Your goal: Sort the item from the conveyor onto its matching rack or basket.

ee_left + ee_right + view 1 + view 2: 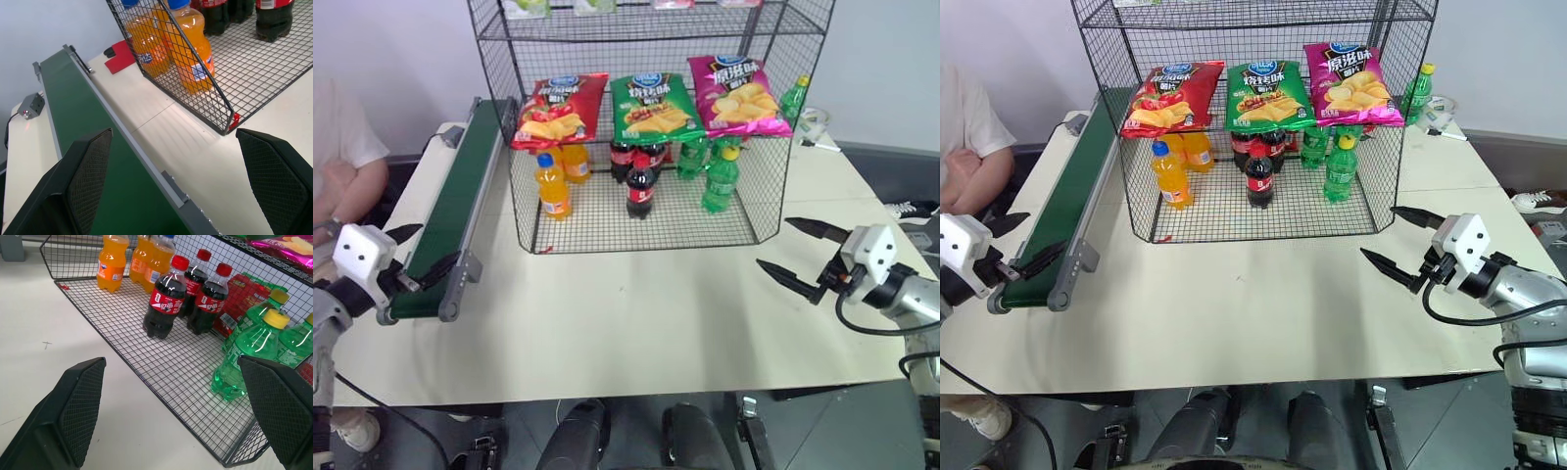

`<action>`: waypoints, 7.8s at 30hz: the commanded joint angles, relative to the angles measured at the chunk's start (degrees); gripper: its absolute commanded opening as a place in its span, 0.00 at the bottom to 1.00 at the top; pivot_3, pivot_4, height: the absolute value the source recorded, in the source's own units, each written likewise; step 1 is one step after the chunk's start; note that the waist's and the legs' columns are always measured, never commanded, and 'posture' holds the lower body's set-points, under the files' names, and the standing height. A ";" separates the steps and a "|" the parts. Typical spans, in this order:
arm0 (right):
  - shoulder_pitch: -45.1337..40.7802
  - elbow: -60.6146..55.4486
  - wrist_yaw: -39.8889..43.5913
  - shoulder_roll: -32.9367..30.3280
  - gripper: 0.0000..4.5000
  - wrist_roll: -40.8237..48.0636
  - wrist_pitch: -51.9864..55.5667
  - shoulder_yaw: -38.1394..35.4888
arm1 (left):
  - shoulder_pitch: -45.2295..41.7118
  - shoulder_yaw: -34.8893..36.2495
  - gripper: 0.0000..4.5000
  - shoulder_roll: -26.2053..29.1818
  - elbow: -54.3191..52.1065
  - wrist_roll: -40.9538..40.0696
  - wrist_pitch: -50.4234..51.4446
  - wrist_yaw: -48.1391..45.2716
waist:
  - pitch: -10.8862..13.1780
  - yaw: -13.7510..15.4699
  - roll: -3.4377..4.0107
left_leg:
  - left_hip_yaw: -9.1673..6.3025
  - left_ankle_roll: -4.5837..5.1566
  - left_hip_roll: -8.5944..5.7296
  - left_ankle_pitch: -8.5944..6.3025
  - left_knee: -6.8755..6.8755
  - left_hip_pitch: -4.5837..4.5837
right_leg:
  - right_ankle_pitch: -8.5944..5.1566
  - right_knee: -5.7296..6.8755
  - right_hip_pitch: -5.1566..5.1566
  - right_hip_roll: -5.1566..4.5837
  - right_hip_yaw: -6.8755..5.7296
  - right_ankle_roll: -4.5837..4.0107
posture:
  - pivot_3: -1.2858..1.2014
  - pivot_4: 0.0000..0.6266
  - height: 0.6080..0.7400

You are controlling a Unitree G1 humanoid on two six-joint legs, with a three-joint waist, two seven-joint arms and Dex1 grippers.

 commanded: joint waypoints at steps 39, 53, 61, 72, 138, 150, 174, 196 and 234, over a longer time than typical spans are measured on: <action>-0.45 3.18 2.18 -1.50 1.00 -1.26 -3.76 -1.07 | -2.41 1.23 0.94 0.76 4.94 -0.27 -4.90 -4.21 | 0.01 0.00 0.00 | 0.00 0.00 0.00 -0.01 -0.02 0.00 | -0.01 -0.02 -0.01 -0.01 0.00 -0.01 | 0.52 0.24 1.00; -2.49 3.98 2.31 -1.07 1.00 -1.81 -3.92 0.08 | -4.11 0.15 0.94 -0.12 7.04 0.37 -7.66 -3.22 | 0.01 -0.01 0.01 | 0.00 0.00 0.00 -0.01 -0.05 -0.01 | 0.00 -0.06 -0.01 0.00 0.00 0.00 | 0.52 0.24 1.00; -2.21 3.65 2.32 -1.06 1.00 -1.89 -3.96 0.21 | -4.25 -0.87 0.94 -0.54 7.22 0.21 -7.50 -3.58 | 0.01 0.00 0.01 | 0.00 0.00 0.00 -0.01 -0.05 -0.01 | 0.00 -0.06 -0.01 0.00 0.00 0.00 | 0.52 0.24 1.00; -2.89 4.06 1.91 -0.63 1.00 -2.47 -4.51 1.19 | -3.00 0.27 0.94 -0.19 4.46 -4.56 -1.32 -6.09 | 0.02 -0.02 0.01 | -0.01 0.00 0.00 -0.01 -0.05 -0.01 | 0.00 -0.06 -0.02 0.00 0.00 0.00 | 0.52 0.24 1.00; -7.34 6.41 1.46 1.07 1.00 -4.07 -5.93 5.98 | 1.63 -0.27 0.94 -2.62 1.25 0.45 -6.77 0.36 | 0.03 0.00 0.02 | -0.01 0.00 0.00 -0.01 -0.08 -0.03 | 0.00 -0.15 -0.01 0.00 0.00 -0.01 | 0.52 0.24 1.00; -7.02 6.10 1.53 1.09 1.00 -4.01 -5.93 6.06 | 2.44 -0.19 0.94 -3.54 0.66 1.43 -7.48 2.01 | 0.03 -0.02 0.02 | -0.01 0.00 0.00 -0.02 -0.08 -0.03 | 0.00 -0.16 -0.01 0.00 0.00 -0.01 | 0.52 0.24 1.00; -4.78 -3.64 4.59 2.03 1.00 4.02 3.90 8.41 | 12.04 7.51 0.94 -1.98 2.05 9.57 -26.18 6.71 | 0.04 -0.14 0.02 | -0.01 0.00 0.02 -0.03 -0.14 -0.08 | -0.01 -0.22 -0.07 -0.01 0.01 -0.02 | 0.52 0.24 1.00; -7.71 -8.29 10.79 7.67 1.00 0.09 6.60 23.91 | 28.75 11.29 0.94 0.34 12.28 42.82 -53.79 36.10 | 0.03 -0.04 -0.01 | 0.02 -0.06 0.02 -0.17 -0.26 -0.11 | 0.00 -0.44 -0.26 -0.01 -0.03 -0.01 | 0.52 0.24 1.00; -7.63 -8.75 10.77 9.38 1.00 3.41 11.97 22.83 | 25.35 0.18 0.94 4.75 18.19 51.97 -49.38 56.45 | 0.00 -0.01 -0.05 | 0.00 -0.06 0.02 -0.17 -0.24 -0.08 | 0.12 -0.34 -0.30 0.03 -0.14 0.20 | 0.52 0.24 1.00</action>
